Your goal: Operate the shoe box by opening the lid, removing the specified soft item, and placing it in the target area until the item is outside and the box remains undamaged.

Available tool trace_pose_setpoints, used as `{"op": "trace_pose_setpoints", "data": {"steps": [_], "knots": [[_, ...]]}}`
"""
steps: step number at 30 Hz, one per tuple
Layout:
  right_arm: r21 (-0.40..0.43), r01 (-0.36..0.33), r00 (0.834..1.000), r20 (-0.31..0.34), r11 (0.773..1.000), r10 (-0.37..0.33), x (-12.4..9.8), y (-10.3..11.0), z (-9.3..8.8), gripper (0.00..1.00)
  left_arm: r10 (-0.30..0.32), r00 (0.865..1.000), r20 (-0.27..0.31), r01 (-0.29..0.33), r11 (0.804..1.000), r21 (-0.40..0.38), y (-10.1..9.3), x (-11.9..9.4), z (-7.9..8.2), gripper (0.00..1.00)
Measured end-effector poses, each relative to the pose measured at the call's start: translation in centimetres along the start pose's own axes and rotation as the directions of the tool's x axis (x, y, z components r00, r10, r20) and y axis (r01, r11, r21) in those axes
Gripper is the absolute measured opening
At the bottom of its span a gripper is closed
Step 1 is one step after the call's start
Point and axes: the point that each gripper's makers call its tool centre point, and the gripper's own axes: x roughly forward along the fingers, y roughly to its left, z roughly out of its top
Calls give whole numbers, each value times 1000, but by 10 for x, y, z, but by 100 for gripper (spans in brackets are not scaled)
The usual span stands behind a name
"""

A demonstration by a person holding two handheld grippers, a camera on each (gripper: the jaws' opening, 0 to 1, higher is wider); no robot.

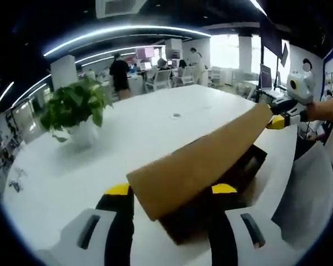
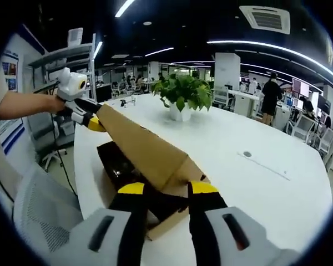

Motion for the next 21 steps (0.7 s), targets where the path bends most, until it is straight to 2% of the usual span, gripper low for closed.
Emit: {"op": "trace_pose_setpoints", "data": {"steps": [6,13,21], "knots": [[-12,16,1000,15,1000,-15,3,-10,9,21,21,1000,21,-21,1000,-13,9,2,9,41],[17,37,999,23,999,-37,6,-27,19,11,58,998,40,-58,998,-18,26,6,15,28],[7,58,998,35,998,-58,11,-42,31,7,106,993,58,-105,994,-15,42,12,26,16]]}}
